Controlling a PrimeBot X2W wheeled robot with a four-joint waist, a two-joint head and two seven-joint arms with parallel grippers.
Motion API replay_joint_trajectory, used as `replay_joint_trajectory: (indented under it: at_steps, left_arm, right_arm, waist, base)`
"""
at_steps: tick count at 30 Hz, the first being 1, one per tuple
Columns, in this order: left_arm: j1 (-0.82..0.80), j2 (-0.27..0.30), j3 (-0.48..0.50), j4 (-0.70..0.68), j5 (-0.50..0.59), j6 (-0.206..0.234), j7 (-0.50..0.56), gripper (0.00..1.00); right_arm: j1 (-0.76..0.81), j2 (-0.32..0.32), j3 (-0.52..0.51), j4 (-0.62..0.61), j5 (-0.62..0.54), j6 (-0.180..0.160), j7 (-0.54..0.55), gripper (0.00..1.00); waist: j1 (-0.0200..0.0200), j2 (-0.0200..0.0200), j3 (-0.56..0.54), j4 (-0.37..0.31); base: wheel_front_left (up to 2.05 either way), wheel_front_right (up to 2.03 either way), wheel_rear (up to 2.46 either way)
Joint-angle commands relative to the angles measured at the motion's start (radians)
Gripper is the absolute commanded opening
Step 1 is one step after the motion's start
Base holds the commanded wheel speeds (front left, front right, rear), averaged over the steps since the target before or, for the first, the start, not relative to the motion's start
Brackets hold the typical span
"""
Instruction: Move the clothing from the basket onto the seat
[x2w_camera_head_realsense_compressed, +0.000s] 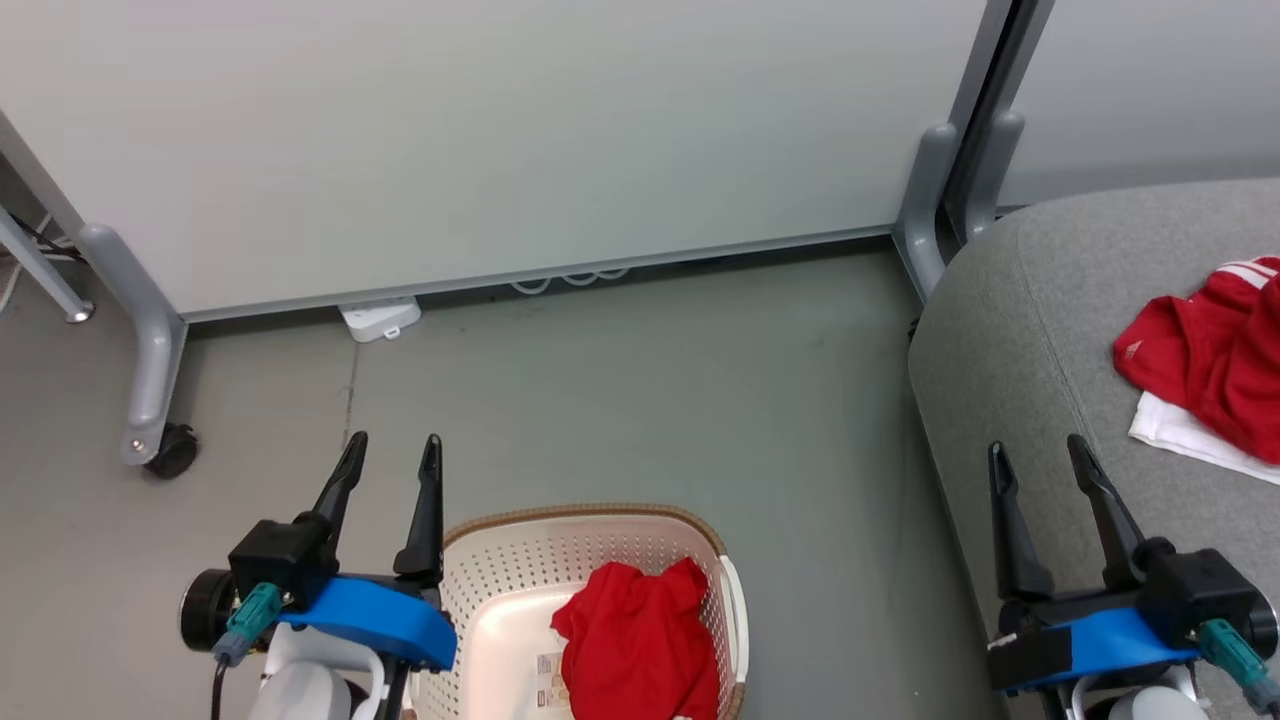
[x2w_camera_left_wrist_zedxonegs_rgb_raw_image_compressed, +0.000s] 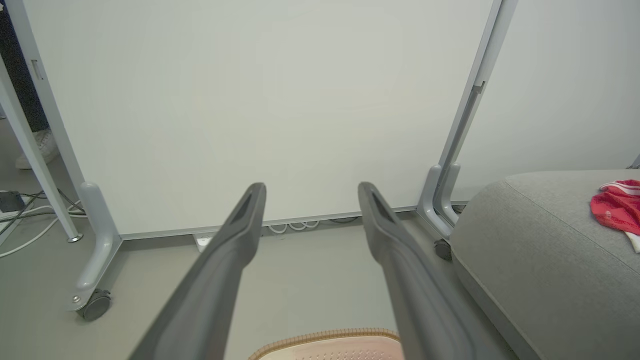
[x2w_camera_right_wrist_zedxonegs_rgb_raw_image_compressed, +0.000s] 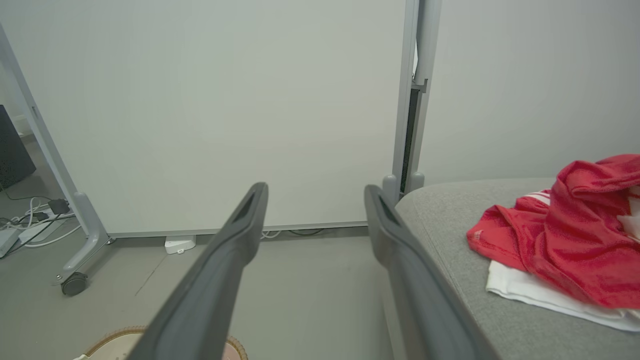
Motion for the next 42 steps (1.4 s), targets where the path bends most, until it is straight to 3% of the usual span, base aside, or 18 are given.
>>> replay_joint_trajectory:
  at_steps: [1,19,34,42]
  left_arm:
    - [-0.023,0.003,-0.009,0.019,0.004,-0.006,-0.003,1.0]
    - [-0.36,0.018,-0.2,0.439,0.027,-0.032,-0.003,1.0]
    - [-0.571,0.045,-0.393,0.743,-0.022,-0.032,0.013,1.0]
    - [-0.647,0.053,-0.445,0.817,-0.054,-0.032,0.029,1.0]
  right_arm:
    - [-0.023,-0.004,0.005,-0.007,-0.006,-0.001,0.0,1.0]
    - [-0.267,0.001,0.056,-0.054,-0.008,-0.001,0.0,1.0]
    - [-0.393,0.01,0.054,-0.101,-0.019,-0.001,-0.001,1.0]
    - [-0.434,0.008,0.043,-0.119,-0.021,-0.001,0.0,1.0]
  waist:
    - [-0.0001,0.0,0.04,-0.022]
    - [-0.0001,0.0,0.382,-0.136]
    - [-0.0001,0.0,0.619,-0.173]
    - [-0.0001,0.0,0.723,-0.171]
  base:
    - [0.0,0.0,0.0]
    - [0.0,0.0,0.0]
    - [0.0,0.0,0.0]
    - [0.0,0.0,0.0]
